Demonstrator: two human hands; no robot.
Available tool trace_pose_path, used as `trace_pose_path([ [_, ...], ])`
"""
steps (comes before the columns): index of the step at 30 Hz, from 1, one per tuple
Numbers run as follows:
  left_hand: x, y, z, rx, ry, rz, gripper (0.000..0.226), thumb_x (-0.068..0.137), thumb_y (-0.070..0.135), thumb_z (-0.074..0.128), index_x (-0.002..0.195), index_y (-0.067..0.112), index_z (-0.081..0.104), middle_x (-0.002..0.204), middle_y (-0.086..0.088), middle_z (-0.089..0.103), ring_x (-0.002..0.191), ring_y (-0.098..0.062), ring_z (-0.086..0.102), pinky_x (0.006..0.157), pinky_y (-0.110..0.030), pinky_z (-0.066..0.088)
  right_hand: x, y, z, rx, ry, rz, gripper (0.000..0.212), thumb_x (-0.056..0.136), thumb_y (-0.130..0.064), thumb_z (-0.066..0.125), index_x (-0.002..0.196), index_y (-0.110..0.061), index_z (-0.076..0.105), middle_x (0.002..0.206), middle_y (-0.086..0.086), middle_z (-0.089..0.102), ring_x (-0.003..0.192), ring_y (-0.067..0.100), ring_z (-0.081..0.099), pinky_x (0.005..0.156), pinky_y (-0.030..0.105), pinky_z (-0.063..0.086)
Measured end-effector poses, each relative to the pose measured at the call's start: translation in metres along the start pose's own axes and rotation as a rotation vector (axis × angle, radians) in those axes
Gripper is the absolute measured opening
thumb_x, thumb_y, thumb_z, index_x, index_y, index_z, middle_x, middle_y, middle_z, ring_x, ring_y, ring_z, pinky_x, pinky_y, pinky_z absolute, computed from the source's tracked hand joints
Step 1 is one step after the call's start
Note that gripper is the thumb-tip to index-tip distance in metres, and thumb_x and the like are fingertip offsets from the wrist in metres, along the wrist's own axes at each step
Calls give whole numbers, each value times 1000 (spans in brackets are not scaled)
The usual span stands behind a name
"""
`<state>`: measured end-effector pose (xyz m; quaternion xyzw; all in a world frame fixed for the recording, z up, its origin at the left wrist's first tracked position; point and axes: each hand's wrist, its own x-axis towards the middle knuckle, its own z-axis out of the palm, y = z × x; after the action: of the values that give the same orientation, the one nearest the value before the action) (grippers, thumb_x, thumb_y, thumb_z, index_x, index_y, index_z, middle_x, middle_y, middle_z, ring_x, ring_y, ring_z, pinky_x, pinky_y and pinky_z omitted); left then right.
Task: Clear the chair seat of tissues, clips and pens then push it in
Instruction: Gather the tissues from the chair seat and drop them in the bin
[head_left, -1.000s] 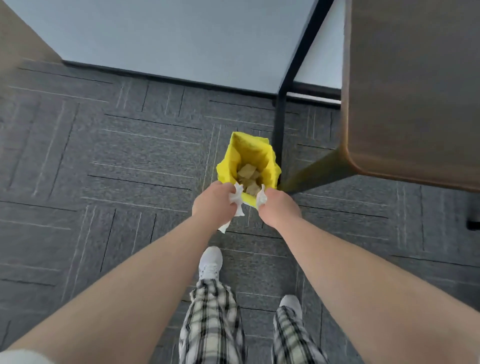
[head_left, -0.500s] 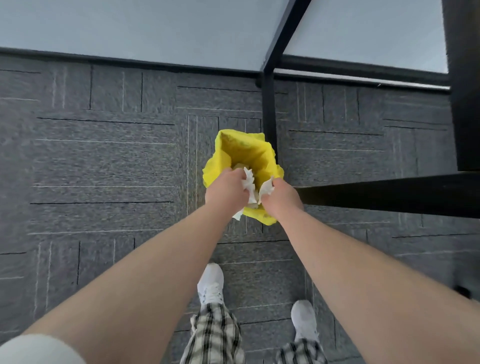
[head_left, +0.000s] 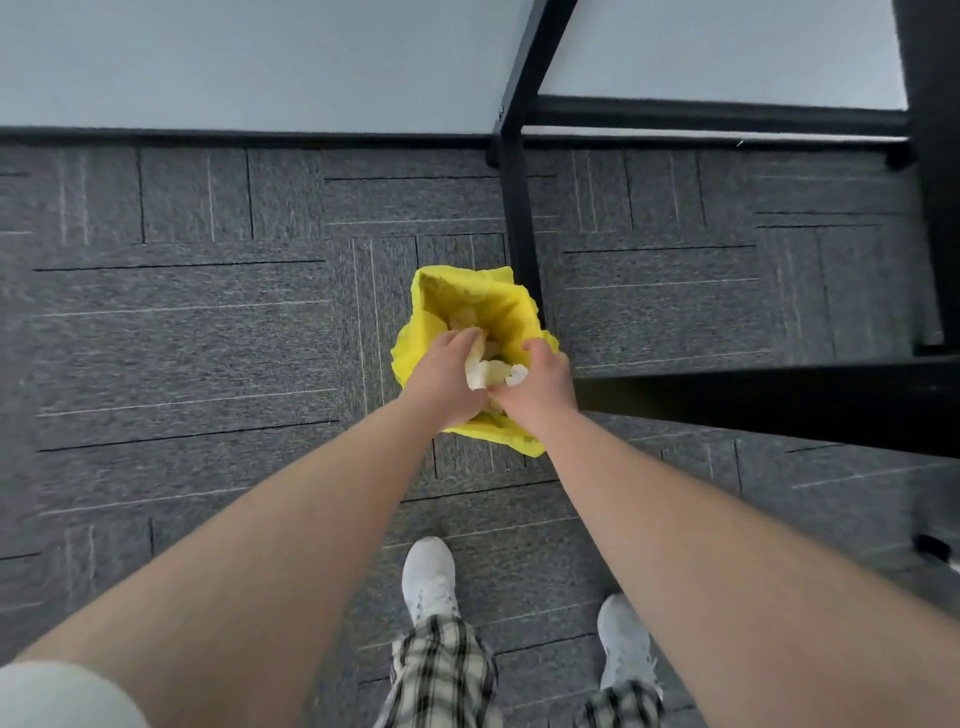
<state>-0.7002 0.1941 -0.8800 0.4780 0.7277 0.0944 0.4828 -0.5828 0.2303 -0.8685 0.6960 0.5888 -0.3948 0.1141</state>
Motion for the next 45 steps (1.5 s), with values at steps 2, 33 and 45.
trace_pose_path([
  [2, -2, 1, -5, 36, 7, -4, 75, 84, 21, 63, 149, 22, 26, 151, -1, 29, 133, -22, 41, 96, -30, 41, -1, 0, -2, 16, 5, 1, 71, 81, -37, 72, 140, -21, 35, 138, 11, 35, 125, 32, 45, 100, 43, 43],
  [33, -178, 153, 7, 804, -278, -13, 74, 88, 45, 55, 150, 34, 15, 158, -2, 17, 142, -33, 26, 108, -50, 38, -179, 134, -111, -98, -27, -200, 57, 87, -45, 59, 135, -21, 40, 134, 11, 45, 124, 33, 47, 99, 50, 46],
  [45, -264, 339, 189, 1026, -377, 280, 76, 87, 49, 56, 149, 31, 16, 157, -4, 17, 142, -32, 26, 109, -51, 36, -288, 392, -224, 87, 149, 65, 69, 91, -47, 55, 148, -28, 23, 151, 10, 30, 135, 33, 35, 105, 51, 41],
])
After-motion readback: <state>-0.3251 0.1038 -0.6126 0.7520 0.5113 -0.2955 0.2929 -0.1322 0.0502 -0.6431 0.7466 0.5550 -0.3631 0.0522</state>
